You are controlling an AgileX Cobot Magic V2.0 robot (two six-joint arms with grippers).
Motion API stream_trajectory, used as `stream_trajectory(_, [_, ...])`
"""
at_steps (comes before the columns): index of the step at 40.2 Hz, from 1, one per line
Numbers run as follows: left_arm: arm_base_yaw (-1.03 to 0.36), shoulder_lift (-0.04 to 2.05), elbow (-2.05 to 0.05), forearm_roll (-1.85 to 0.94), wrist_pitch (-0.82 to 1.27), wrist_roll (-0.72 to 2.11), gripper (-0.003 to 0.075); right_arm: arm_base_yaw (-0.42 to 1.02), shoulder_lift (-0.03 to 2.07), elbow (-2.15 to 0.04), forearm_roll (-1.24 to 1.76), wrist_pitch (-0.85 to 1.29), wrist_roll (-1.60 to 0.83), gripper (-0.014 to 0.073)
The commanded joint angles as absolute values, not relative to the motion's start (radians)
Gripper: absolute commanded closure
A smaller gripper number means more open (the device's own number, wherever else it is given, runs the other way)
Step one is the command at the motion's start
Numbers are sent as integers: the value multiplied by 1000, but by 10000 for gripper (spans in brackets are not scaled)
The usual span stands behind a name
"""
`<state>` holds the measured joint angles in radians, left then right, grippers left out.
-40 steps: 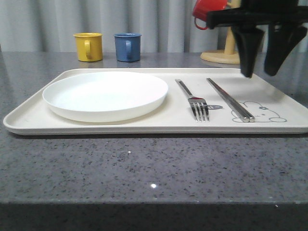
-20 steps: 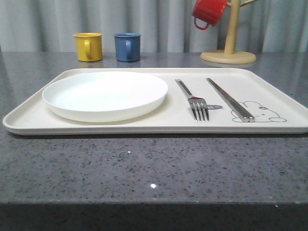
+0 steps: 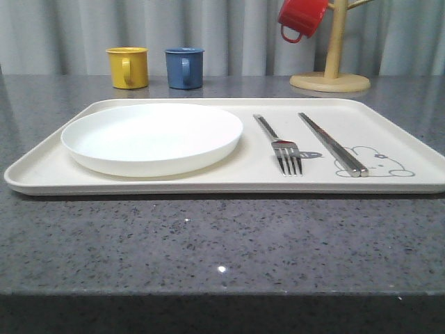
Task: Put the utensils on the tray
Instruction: 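Move the right gripper over the steel spoon and grasp it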
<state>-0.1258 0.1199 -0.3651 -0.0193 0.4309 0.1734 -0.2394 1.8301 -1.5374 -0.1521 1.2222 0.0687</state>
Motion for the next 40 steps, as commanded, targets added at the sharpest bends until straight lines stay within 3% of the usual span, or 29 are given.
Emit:
stream_trajectory(1, [-134,133,-393,-29,347,171,738,-244,1798,-1565,-181,1202,56,252])
stream_trajectory(12, [-134,133,-393,-29,347,171,738,-244,1827,-1565,-174,1212,56,266])
stream_trajectory(23, [-134,133,-393,-29,347,171,738,-244,1826,-1565,-161,1230,56,615])
stream_trajectory(26, [-134,133,-393,-29,347,171,738,-244,1820,-1565,-161,1232,56,666])
stream_trajectory(33, [-134,133,-393,-29,347,171,738,-226,1756,-1565,-138,1267,100,661])
stream_trajectory(40, [-134,133,-393,-29,347,171,738,-104,1657,-1565,-134,1337,199,661])
